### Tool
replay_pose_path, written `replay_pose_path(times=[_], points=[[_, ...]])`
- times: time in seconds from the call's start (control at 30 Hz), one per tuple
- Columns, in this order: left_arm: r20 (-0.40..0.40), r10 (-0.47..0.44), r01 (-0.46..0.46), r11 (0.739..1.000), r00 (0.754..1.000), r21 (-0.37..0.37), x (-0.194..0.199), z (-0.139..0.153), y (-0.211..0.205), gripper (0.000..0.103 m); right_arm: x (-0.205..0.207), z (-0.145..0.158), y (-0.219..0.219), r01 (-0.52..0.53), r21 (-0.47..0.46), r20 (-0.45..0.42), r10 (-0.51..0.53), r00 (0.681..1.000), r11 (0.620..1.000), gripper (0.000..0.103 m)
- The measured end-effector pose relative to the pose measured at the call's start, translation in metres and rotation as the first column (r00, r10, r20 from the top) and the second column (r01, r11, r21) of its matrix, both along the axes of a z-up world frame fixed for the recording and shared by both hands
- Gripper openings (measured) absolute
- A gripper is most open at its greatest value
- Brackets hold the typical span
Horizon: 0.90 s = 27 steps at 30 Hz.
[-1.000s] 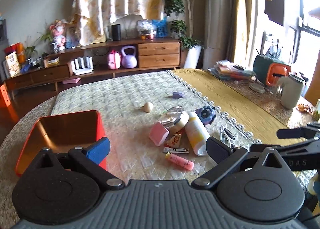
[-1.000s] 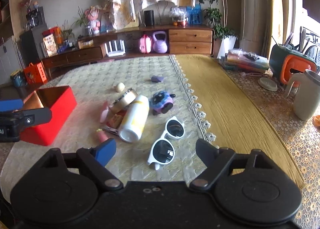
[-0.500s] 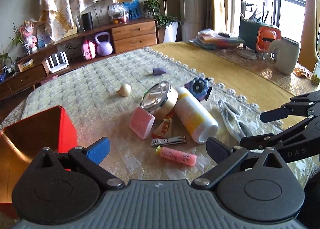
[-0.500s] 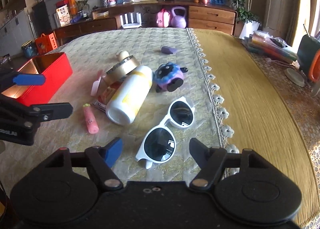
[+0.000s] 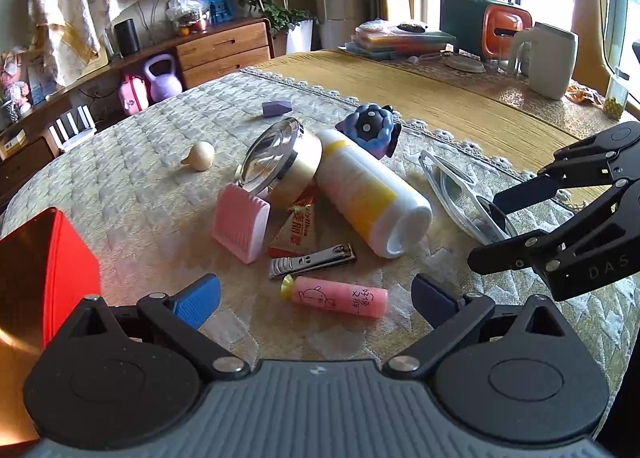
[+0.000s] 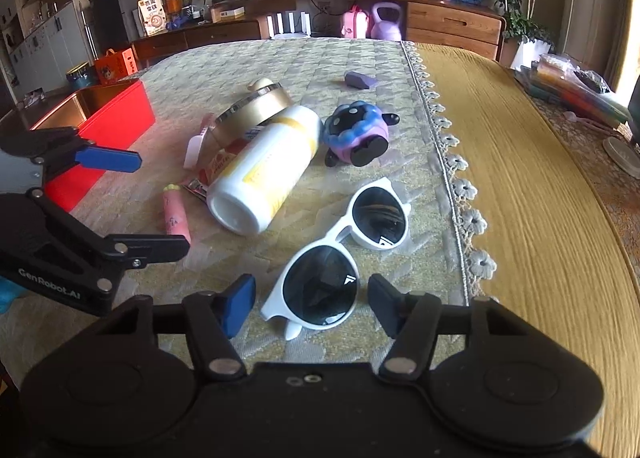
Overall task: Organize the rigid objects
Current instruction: 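Close left tool on the pink tube while right tool grasps the white sunglasses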
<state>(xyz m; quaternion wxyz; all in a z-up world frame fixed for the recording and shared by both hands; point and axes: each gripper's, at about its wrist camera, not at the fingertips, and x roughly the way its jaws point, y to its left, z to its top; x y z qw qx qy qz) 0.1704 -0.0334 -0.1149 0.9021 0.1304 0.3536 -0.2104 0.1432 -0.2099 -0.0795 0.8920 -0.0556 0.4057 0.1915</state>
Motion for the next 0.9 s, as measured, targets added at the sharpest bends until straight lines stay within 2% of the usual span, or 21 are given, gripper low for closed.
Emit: replay_pose_path(times=[0.07,0.13,0.27,0.37,0.43,0.6,0.9], points=[[-0.004,-0.010,0.010,1.000,1.000,0.004,0.003,-0.003,-0.001,0.101,0.001,0.000,-0.001,-0.006,-0.002,0.003,0.006,1.000,1.000,0.061],[-0.016,-0.026,0.027,1.000,1.000,0.004,0.005,-0.005,-0.002,0.088,0.002,0.000,-0.001,-0.014,-0.006,0.007,0.014,1.000,1.000,0.061],[-0.023,-0.041,0.041,0.999,0.999,-0.012,0.006,-0.008,-0.003,0.082,0.003,-0.001,0.001,-0.023,-0.018,0.015,0.023,1.000,1.000,0.059],[-0.029,-0.044,0.044,0.999,0.999,-0.027,0.007,-0.008,-0.003,0.071,0.003,-0.001,0.001,-0.017,-0.023,0.021,0.017,1.000,1.000,0.055],[-0.030,-0.045,0.044,0.998,0.999,-0.033,0.006,-0.007,-0.004,0.060,0.003,-0.001,0.000,-0.017,-0.023,0.024,0.017,1.000,1.000,0.051],[-0.020,-0.023,0.022,1.000,1.000,-0.019,0.004,-0.005,-0.005,0.060,0.000,0.001,0.000,-0.002,-0.028,0.036,0.003,0.999,1.000,0.045],[-0.019,0.068,-0.068,0.998,0.997,-0.013,-0.001,0.006,0.002,0.060,-0.019,0.016,0.004,0.028,-0.082,0.128,-0.017,0.992,0.996,0.042]])
